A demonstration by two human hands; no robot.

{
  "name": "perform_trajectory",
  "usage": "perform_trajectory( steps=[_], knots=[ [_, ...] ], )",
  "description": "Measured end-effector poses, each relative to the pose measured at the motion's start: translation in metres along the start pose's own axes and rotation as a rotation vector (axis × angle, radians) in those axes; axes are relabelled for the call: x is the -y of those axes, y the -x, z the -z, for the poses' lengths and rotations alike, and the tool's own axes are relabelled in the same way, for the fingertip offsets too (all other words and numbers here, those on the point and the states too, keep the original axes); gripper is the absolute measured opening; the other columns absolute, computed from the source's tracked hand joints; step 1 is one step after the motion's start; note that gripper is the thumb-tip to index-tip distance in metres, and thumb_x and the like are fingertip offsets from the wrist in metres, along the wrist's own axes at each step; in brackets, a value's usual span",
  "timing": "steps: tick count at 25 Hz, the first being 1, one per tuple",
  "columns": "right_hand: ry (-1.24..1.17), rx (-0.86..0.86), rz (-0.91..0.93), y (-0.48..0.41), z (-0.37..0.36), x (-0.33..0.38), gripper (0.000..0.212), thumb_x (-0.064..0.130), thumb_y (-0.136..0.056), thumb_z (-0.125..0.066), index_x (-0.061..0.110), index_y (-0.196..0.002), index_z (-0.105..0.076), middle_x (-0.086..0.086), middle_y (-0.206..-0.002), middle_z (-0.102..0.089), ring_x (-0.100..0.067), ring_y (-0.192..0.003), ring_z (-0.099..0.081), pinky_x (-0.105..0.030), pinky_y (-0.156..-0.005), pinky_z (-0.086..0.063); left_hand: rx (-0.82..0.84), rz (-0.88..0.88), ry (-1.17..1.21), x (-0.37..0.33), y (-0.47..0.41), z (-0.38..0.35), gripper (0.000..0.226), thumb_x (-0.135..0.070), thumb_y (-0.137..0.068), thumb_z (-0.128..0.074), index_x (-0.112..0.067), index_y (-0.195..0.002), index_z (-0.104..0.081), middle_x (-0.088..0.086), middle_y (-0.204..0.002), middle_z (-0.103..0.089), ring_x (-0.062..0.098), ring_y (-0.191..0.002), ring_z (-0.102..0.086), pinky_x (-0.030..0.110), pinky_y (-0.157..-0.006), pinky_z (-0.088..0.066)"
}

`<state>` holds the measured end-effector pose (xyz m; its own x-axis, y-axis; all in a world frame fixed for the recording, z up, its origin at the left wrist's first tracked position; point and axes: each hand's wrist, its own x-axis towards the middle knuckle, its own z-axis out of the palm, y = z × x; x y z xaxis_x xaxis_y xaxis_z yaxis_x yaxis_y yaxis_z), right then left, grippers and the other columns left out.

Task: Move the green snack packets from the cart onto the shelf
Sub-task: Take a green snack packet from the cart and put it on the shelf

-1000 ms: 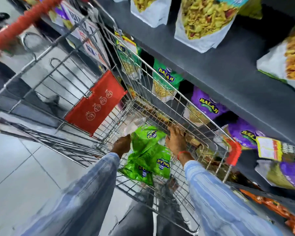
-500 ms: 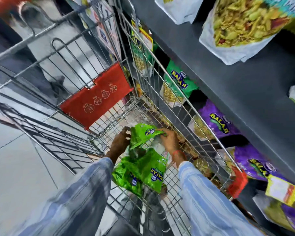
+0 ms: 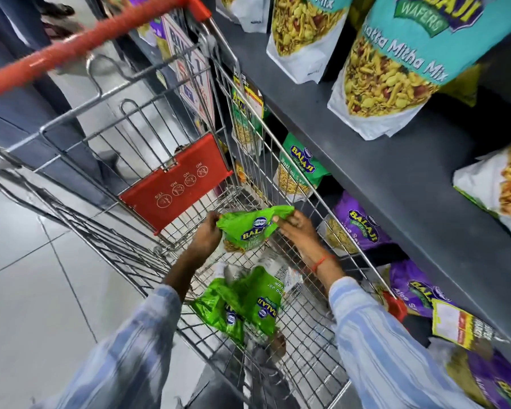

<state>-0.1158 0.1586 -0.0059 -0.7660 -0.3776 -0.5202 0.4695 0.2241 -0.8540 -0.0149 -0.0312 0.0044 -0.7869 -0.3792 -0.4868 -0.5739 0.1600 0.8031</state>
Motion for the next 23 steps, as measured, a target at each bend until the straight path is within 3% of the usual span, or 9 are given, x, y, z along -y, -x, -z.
perform_trajectory(
  steps=[3, 7, 8, 10, 12, 15, 18, 21, 23],
  knots=[
    [0.064, 0.154, -0.037, 0.030, 0.007, 0.017, 0.039, -0.004, -0.072, -0.068, 0.022, -0.095, -0.051, 0.007, -0.098, -0.059, -0.018, -0.102, -0.055, -0.018, -0.089, -0.046, 0.019, -0.071, 0.032, -0.038, 0.031, 0.017, 0.019, -0.013, -0.086, -0.043, -0.009, -0.105, -0.045, 0.005, -0.086, -0.053, 0.021, -0.081, -0.049, 0.031, -0.067, -0.040],
    [0.344, 0.168, 0.047, 0.072, 0.011, 0.030, 0.070, -0.003, -0.067, -0.073, 0.004, -0.128, -0.038, 0.003, -0.115, -0.052, -0.017, -0.110, -0.048, 0.000, -0.073, -0.045, 0.150, -0.135, 0.190, -0.102, 0.069, 0.035, 0.011, -0.017, -0.091, -0.041, -0.020, -0.098, -0.048, 0.007, -0.095, -0.057, 0.020, -0.080, -0.054, 0.031, -0.071, -0.048],
    [0.336, 0.115, 0.082, 0.082, 0.012, 0.036, 0.069, -0.005, -0.068, -0.072, 0.001, -0.128, -0.039, -0.002, -0.119, -0.053, -0.021, -0.111, -0.050, -0.005, -0.076, -0.048, 0.175, -0.165, 0.196, -0.116, 0.073, 0.037, 0.014, -0.013, -0.095, -0.036, -0.021, -0.099, -0.047, 0.007, -0.097, -0.057, 0.021, -0.082, -0.054, 0.031, -0.071, -0.049],
    [0.239, -0.040, 0.173, 0.100, 0.020, 0.050, 0.057, -0.003, -0.068, -0.073, 0.000, -0.119, -0.048, -0.007, -0.116, -0.056, -0.027, -0.109, -0.055, -0.035, -0.092, -0.052, 0.212, -0.266, 0.201, -0.143, 0.078, 0.032, 0.015, -0.011, -0.097, -0.033, -0.020, -0.095, -0.045, 0.002, -0.089, -0.055, 0.017, -0.075, -0.051, 0.027, -0.063, -0.047],
    [0.221, -0.214, 0.300, 0.120, 0.035, 0.065, 0.049, 0.018, -0.064, -0.080, 0.013, -0.108, -0.059, -0.004, -0.108, -0.065, -0.022, -0.101, -0.061, -0.050, -0.094, -0.050, 0.252, -0.334, 0.219, -0.165, 0.085, 0.016, 0.008, -0.015, -0.096, -0.039, -0.019, -0.095, -0.045, 0.001, -0.084, -0.051, 0.013, -0.069, -0.047, 0.023, -0.058, -0.044],
    [0.273, -0.461, 0.406, 0.140, 0.062, 0.084, 0.045, 0.035, -0.058, -0.083, 0.014, -0.093, -0.065, -0.001, -0.089, -0.070, -0.015, -0.084, -0.063, -0.042, -0.078, -0.053, 0.344, -0.464, 0.115, -0.180, 0.088, -0.014, 0.029, -0.022, -0.088, -0.057, -0.016, -0.116, -0.050, -0.002, -0.109, -0.062, 0.008, -0.084, -0.063, 0.019, -0.073, -0.050],
    [0.250, -0.677, 0.420, 0.160, 0.085, 0.103, 0.044, 0.047, -0.055, -0.077, 0.016, -0.083, -0.063, -0.007, -0.079, -0.071, -0.019, -0.074, -0.063, -0.041, -0.067, -0.051, 0.409, -0.646, -0.074, -0.191, 0.084, -0.052, 0.072, -0.032, -0.074, -0.069, -0.019, -0.136, -0.036, -0.003, -0.139, -0.048, 0.002, -0.119, -0.050, 0.020, -0.101, -0.041],
    [0.230, -0.824, 0.419, 0.163, 0.113, 0.108, 0.046, 0.047, -0.060, -0.077, 0.012, -0.086, -0.062, -0.014, -0.085, -0.073, -0.030, -0.080, -0.066, -0.046, -0.069, -0.050, 0.351, -0.742, -0.123, -0.221, 0.081, -0.096, 0.081, -0.038, -0.068, -0.063, -0.007, -0.137, -0.033, -0.002, -0.137, -0.042, -0.002, -0.121, -0.039, -0.005, -0.093, -0.028],
    [0.149, -0.893, 0.407, 0.160, 0.129, 0.111, 0.049, 0.051, -0.062, -0.074, 0.015, -0.093, -0.061, -0.014, -0.092, -0.073, -0.031, -0.088, -0.067, -0.048, -0.074, -0.053, 0.361, -0.747, -0.140, -0.244, 0.072, -0.123, 0.085, -0.047, -0.063, -0.061, -0.008, -0.135, -0.036, -0.004, -0.129, -0.045, 0.008, -0.123, -0.043, 0.000, -0.093, -0.032]
  ],
)
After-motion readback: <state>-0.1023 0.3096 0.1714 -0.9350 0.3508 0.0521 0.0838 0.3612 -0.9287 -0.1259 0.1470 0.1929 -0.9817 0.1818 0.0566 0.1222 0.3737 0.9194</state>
